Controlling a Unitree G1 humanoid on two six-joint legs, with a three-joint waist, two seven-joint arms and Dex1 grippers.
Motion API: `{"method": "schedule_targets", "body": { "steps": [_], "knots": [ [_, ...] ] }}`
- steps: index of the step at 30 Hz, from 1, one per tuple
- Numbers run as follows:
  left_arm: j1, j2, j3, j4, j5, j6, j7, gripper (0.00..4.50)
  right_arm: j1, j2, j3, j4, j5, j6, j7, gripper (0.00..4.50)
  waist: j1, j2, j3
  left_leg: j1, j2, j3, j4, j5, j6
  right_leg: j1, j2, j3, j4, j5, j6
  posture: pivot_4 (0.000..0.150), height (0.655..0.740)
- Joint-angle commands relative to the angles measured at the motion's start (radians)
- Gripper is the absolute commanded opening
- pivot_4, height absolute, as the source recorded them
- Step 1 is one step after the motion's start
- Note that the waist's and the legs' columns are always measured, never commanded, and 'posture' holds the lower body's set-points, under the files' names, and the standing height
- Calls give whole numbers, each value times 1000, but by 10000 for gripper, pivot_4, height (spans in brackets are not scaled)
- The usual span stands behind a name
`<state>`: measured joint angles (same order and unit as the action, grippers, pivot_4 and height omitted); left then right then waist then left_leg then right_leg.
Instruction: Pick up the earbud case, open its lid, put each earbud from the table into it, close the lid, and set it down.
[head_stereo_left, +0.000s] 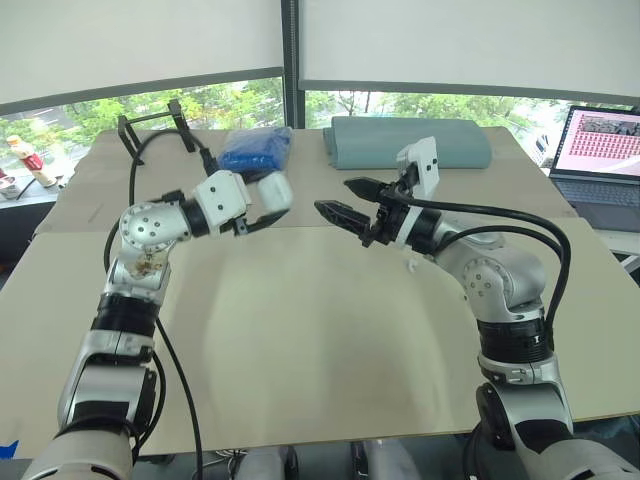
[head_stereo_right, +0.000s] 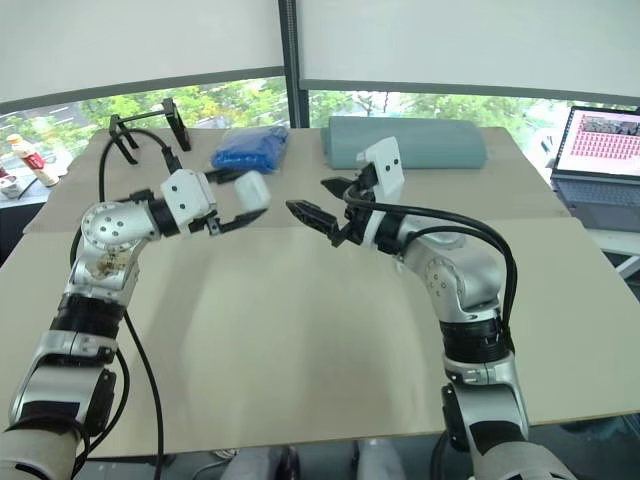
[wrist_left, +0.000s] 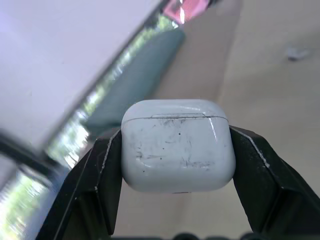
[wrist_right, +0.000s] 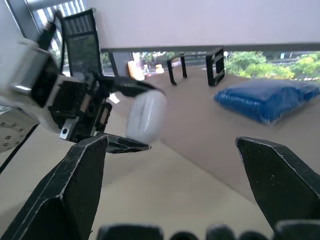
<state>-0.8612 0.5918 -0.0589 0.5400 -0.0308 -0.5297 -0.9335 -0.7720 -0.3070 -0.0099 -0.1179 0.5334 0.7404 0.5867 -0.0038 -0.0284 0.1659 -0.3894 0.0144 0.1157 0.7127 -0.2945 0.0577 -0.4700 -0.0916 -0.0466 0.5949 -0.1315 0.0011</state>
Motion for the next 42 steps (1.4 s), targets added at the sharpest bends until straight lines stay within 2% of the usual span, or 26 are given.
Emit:
{"method": "schedule_targets", "body": {
  "steps": [1,6,12,25,26,27,35,36,42],
  "knots": [
    [-37,-7,-27,117,58,-260,22,25902,-20,14,6,-26,14,37,-21,45000,-9,0,0,0,0,0,0,0,0,0,1,0,0,0,0,1500,7400],
    [-109,-21,-70,242,96,-524,37,25902,-38,25,10,-28,57,123,-7,45000,-9,0,0,-6,0,2,1,0,1,-2,0,-5,-2,0,1,1500,7400],
    [-170,-42,-110,339,60,-689,15,25902,-49,12,50,-10,68,162,51,45000,-8,0,0,-7,0,-1,4,-1,3,-2,-1,-5,-2,0,3,1500,7400],
    [-205,-40,-153,417,29,-800,17,25902,-55,53,4,21,116,204,20,45000,-10,0,0,-8,0,-2,6,-1,3,-2,-1,-6,-1,1,4,1500,7400],
    [-207,-41,-156,417,27,-801,15,25902,-54,52,5,22,115,202,20,39976,-9,0,0,-8,0,-2,6,-1,3,-2,-1,-6,-1,1,4,1500,7400],
    [-208,-42,-158,417,24,-802,14,25902,-54,51,5,23,115,202,21,37840,-9,0,0,-8,0,-2,7,-2,3,-2,-1,-6,-1,1,4,1500,7400],
    [-203,-44,-179,407,-11,-810,-7,25902,-47,55,5,10,136,209,29,9475,-10,0,0,-9,0,-2,7,-2,3,-2,-1,-6,-1,1,5,1500,7400],
    [-202,-45,-183,405,-17,-810,-11,25902,-47,55,6,8,137,209,28,8102,-10,0,0,-9,0,-2,7,-2,3,-2,-1,-6,-1,1,5,1500,7400],
    [-187,-48,-207,396,-42,-791,-52,25902,-49,61,-16,28,143,199,13,8110,-10,0,0,-9,0,-2,8,-2,3,-2,-1,-6,-1,1,5,1500,7400]
  ]
}}
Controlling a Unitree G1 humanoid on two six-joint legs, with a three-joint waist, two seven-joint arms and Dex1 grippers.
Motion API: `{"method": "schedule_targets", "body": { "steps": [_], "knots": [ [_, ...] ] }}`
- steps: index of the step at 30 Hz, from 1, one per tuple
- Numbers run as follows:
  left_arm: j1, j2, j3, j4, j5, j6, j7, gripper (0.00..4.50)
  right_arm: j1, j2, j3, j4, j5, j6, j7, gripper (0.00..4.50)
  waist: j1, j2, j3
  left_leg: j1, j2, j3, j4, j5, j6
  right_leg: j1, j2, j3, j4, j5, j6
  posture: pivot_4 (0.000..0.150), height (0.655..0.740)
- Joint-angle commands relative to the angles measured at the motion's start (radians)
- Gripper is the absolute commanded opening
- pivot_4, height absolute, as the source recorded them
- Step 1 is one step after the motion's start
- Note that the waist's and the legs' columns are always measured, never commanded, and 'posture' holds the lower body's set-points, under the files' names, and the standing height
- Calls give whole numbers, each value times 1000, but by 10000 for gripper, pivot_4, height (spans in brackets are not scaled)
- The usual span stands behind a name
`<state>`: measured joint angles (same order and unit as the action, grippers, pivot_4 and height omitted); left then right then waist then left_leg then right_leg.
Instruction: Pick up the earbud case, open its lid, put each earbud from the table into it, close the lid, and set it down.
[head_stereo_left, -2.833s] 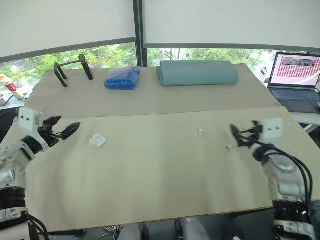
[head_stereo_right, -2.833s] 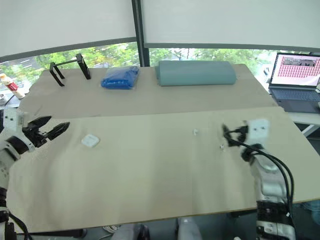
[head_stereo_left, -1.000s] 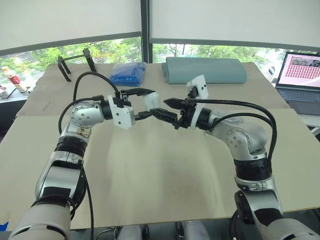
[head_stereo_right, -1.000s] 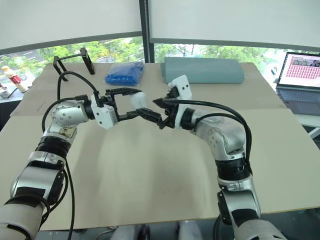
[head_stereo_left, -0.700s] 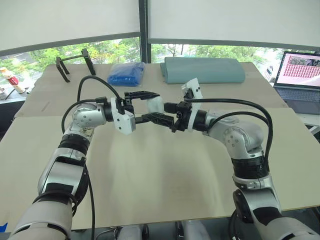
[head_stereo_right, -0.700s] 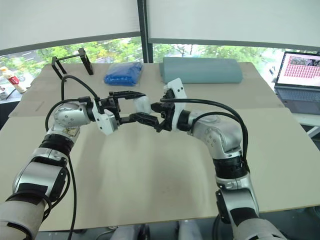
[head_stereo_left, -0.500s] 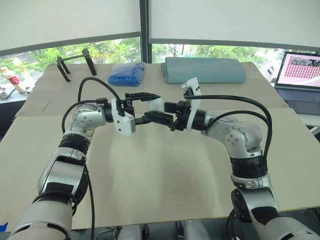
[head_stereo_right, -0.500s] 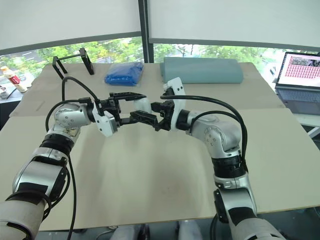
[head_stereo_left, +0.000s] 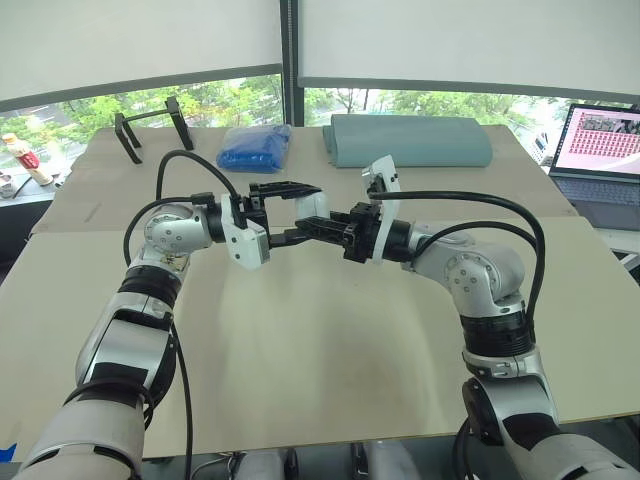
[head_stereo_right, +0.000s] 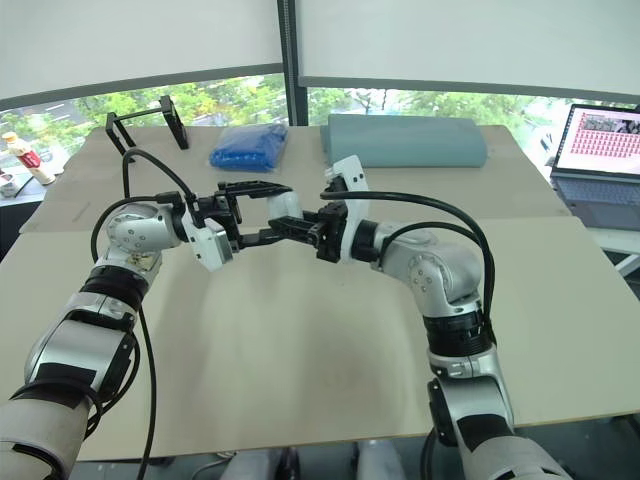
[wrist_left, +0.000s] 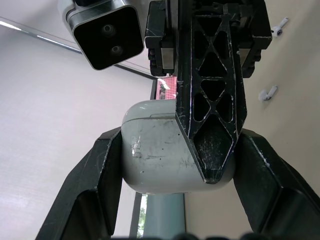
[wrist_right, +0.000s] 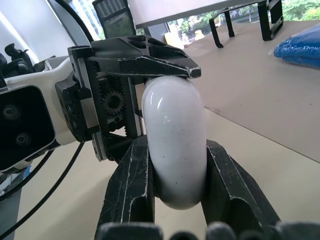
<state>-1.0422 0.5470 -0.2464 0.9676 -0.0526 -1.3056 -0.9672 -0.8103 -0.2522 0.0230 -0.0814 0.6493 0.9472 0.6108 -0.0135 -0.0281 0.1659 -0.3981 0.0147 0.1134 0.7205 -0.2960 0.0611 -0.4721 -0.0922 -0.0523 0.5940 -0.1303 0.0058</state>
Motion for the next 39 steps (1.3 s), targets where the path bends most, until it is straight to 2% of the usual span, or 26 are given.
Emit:
{"method": "schedule_targets", "body": {
  "steps": [1,3,8,12,14,16,17,25,38,39],
  "knots": [
    [-3,-2,-22,-34,-22,-1,-27,35946,-6,6,-53,-2,23,-13,-16,8110,0,0,0,0,0,0,0,0,0,0,0,0,0,0,0,1500,7400],
    [4,0,-21,-45,-27,15,-32,44179,9,4,-64,18,8,-29,-30,8089,2,0,0,0,0,0,0,0,0,0,0,0,0,0,0,1500,7400],
    [2,25,3,-95,-56,178,-62,45000,60,-48,-26,113,-140,-165,-59,8088,1,0,0,-1,0,0,1,0,0,0,0,0,0,0,0,1500,7400],
    [25,62,15,-205,-155,513,-207,45000,84,-114,78,149,-293,-297,-29,8087,-5,0,0,-1,0,0,0,0,0,0,0,1,0,0,1,1500,7400],
    [32,72,21,-264,-188,697,-259,39533,69,-145,149,143,-368,-366,10,8087,-11,0,0,0,0,0,0,0,0,0,1,2,0,-1,2,1500,7400],
    [34,83,16,-307,-189,851,-306,32081,46,-178,233,132,-453,-437,55,8087,-15,0,0,0,0,0,0,0,0,0,2,2,1,-2,3,1500,7400],
    [34,85,16,-321,-181,886,-322,32081,34,-189,266,128,-487,-463,73,8087,-20,0,0,0,0,0,0,0,0,0,2,3,1,-2,3,1500,7400],
    [21,61,14,-378,-120,1013,-366,32081,-31,-186,360,116,-617,-518,130,8087,-23,0,0,-1,-1,-1,1,0,0,0,2,3,1,-2,3,1500,7400],
    [-23,-18,6,-287,6,972,-322,32081,-52,-159,389,69,-708,-512,167,8087,-5,0,0,-1,-1,0,2,0,0,0,2,3,1,-2,3,1500,7400],
    [-25,-22,6,-282,10,968,-326,29442,-51,-156,388,68,-711,-510,168,8087,-4,0,0,-1,-1,0,2,0,0,0,2,3,1,-2,3,1500,7400]
  ]
}}
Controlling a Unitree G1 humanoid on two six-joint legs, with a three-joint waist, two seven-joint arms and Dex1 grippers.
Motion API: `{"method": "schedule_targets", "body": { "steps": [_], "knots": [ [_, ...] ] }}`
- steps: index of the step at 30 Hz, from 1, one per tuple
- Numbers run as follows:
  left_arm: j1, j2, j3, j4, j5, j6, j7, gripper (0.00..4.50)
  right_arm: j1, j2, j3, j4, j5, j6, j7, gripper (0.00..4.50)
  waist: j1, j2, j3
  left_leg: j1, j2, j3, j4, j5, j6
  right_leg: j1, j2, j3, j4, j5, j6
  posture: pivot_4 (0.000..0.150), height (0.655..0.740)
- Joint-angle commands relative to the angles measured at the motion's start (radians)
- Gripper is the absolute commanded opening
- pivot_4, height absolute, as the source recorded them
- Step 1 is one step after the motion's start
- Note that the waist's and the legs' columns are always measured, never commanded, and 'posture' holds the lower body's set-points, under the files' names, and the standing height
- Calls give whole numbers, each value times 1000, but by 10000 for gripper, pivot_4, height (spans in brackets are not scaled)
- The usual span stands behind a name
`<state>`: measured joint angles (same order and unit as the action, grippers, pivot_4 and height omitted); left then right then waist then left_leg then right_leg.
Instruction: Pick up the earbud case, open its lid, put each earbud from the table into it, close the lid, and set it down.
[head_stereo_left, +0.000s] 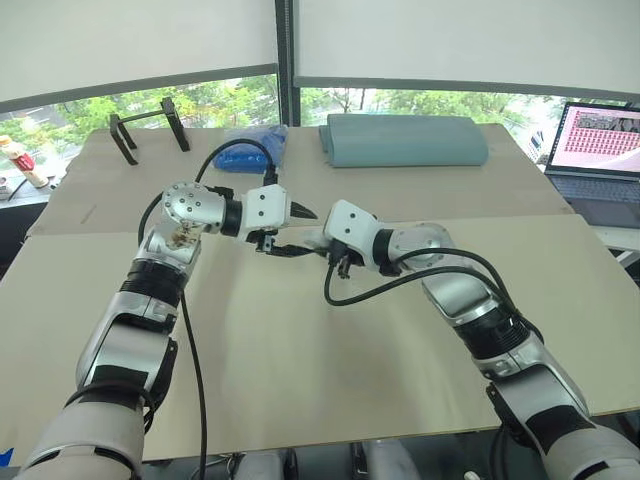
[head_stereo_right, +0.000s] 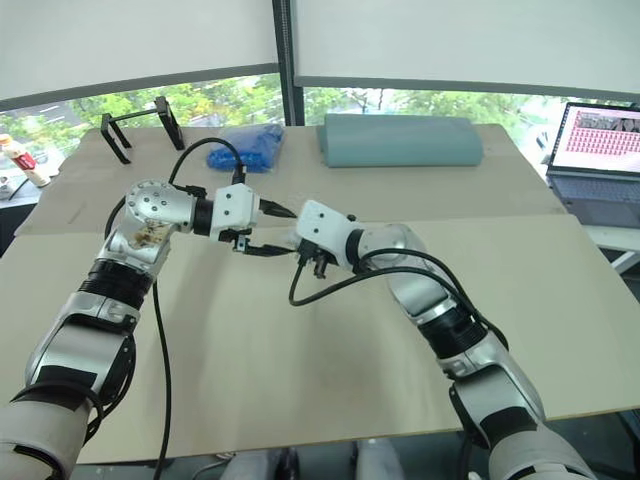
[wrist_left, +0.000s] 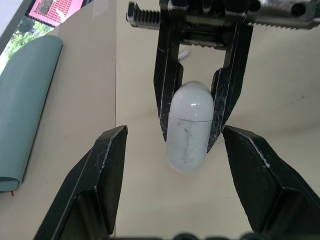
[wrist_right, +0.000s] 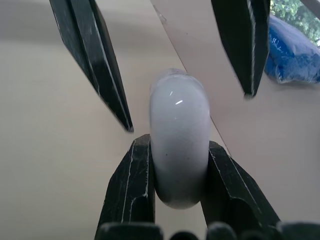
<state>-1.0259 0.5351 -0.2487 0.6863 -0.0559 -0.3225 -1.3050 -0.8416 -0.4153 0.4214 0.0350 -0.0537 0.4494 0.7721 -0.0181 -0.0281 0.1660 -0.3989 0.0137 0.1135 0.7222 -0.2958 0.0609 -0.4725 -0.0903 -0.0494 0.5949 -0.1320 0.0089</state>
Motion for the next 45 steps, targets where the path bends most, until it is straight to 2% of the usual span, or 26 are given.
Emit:
{"method": "schedule_targets", "body": {
  "steps": [1,2,6,14,16,19,24,28,32,40,45],
  "knots": [
    [-43,-14,10,5,17,-20,10,26683,-19,9,-11,-50,-12,-12,9,8087,1,0,0,0,0,0,0,0,0,0,0,0,0,0,0,1500,7400],
    [-46,-18,13,9,16,-22,7,24142,-19,11,-12,-51,-16,-11,11,8087,1,0,0,0,0,0,0,0,0,0,0,0,0,0,0,1500,7400],
    [-53,-30,20,16,16,-22,-6,5990,-15,17,-14,-54,-30,-8,19,8087,2,0,0,0,0,1,0,0,0,0,0,0,0,0,0,1500,7400],
    [-51,-34,29,12,17,-14,-22,5573,-6,16,-24,-42,-51,-20,27,8087,2,0,0,0,0,0,1,0,0,0,0,0,0,0,0,1500,7400],
    [-46,-30,35,5,8,17,-28,5573,-3,12,-46,-39,-42,-29,25,18278,2,0,0,0,0,0,1,0,0,0,0,0,0,0,0,1500,7400],
    [-30,-18,64,-11,-35,123,-52,5573,14,-24,-102,-50,-22,-43,30,28272,3,0,0,0,0,0,1,0,0,0,0,0,0,0,0,1500,7400],
    [9,-4,159,-46,-158,427,-47,5573,91,-38,-244,-148,89,22,15,44503,4,0,0,-1,0,-1,2,0,1,0,0,0,0,0,0,1500,7400],
    [62,0,215,-145,-239,623,-30,5573,140,13,-339,-227,182,102,-39,44503,-1,0,0,0,1,-1,2,0,0,0,0,0,1,0,0,1500,7400],
    [104,-4,230,-247,-280,713,-7,5573,152,45,-349,-269,225,166,-72,44503,1,0,0,0,1,-2,4,0,0,0,0,0,3,0,0,1500,7400],
    [158,-2,224,-363,-310,772,11,5573,115,74,-335,-222,252,184,-106,44503,4,0,0,0,0,-2,5,0,0,1,0,2,3,0,0,1500,7400],
    [192,10,221,-400,-315,778,10,5573,62,165,-487,-191,400,333,-199,44503,3,0,0,0,0,-1,5,0,0,1,1,2,4,0,0,1500,7400]
  ]
}}
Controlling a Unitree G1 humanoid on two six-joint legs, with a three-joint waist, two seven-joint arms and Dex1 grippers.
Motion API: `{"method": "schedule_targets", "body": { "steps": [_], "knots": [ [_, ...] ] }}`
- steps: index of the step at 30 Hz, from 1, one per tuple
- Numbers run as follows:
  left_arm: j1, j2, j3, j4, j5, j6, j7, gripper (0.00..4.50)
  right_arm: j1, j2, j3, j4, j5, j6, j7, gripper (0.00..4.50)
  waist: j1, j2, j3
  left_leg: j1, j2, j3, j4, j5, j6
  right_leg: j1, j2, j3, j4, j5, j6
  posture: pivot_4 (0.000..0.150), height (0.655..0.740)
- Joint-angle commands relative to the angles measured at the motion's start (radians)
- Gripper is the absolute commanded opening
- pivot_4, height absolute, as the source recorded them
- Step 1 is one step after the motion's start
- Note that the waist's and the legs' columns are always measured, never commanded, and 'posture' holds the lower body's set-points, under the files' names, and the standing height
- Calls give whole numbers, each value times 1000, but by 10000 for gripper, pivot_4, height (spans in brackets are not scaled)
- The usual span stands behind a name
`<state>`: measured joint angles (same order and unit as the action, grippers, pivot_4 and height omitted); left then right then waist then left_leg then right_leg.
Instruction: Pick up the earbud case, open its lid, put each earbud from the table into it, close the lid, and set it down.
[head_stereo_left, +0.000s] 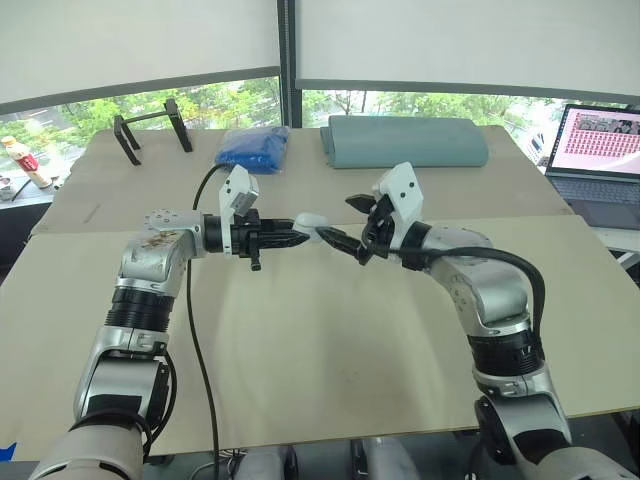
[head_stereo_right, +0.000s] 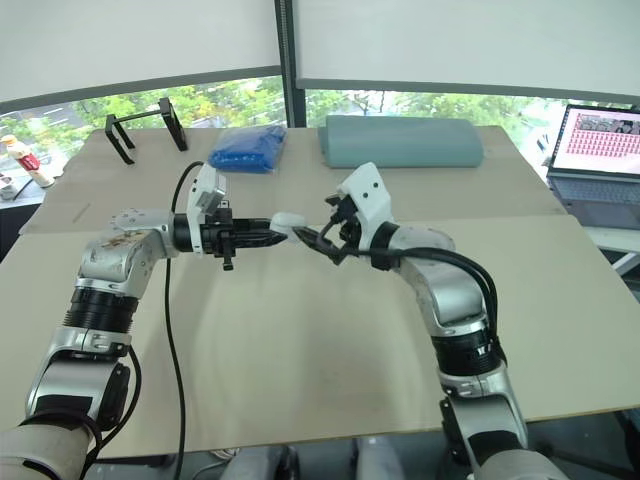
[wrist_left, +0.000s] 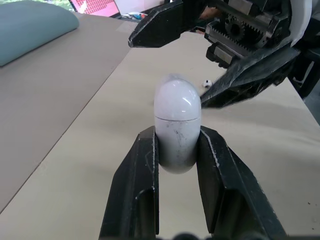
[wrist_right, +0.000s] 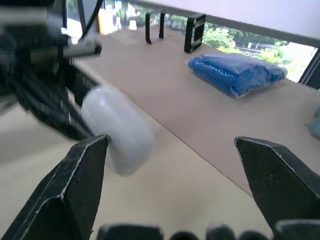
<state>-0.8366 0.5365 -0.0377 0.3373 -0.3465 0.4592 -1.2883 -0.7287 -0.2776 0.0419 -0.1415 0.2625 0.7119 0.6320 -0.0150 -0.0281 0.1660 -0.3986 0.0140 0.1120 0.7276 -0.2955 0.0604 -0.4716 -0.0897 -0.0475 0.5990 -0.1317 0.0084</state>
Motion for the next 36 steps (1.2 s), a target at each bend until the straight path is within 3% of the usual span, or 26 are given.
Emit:
{"method": "schedule_targets", "body": {
  "steps": [1,7,12,16,21,29,36],
  "knots": [
    [7,9,10,-55,-25,-3,-4,5573,-62,41,-142,-11,114,103,-81,44503,1,0,0,0,0,0,0,0,0,0,0,0,0,0,0,1500,7400],
    [25,-8,37,-58,-29,-31,51,5573,-64,44,-244,-3,188,191,-172,44503,3,0,0,0,0,0,0,0,0,0,0,0,0,0,0,1500,7400],
    [75,-81,104,-86,-16,-128,224,5573,91,-70,-197,6,59,72,-214,44503,9,0,0,0,-1,-1,0,-1,2,1,-1,-1,-3,0,0,1500,7400],
    [129,-140,135,-127,-7,-189,354,5573,204,-87,-151,30,-50,-41,-284,44503,0,0,0,0,-1,0,0,-1,2,1,-1,0,-3,0,0,1500,7400],
    [183,-178,128,-197,-2,-209,457,5573,279,-27,-135,100,-108,-117,-374,44503,-5,0,0,2,-1,1,-1,0,0,1,0,3,-4,0,0,1500,7400],
    [208,-171,121,-243,-14,-199,496,5573,263,29,-130,276,-148,-183,-441,44503,-1,0,0,12,0,1,-2,-4,7,9,-1,4,-4,1,-1,1500,7400],
    [212,-165,123,-247,-20,-199,512,5573,252,54,-124,339,-143,-226,-442,22204,-2,0,0,13,0,1,-2,-1,3,12,-1,4,-5,1,-1,1500,7400]
  ]
}}
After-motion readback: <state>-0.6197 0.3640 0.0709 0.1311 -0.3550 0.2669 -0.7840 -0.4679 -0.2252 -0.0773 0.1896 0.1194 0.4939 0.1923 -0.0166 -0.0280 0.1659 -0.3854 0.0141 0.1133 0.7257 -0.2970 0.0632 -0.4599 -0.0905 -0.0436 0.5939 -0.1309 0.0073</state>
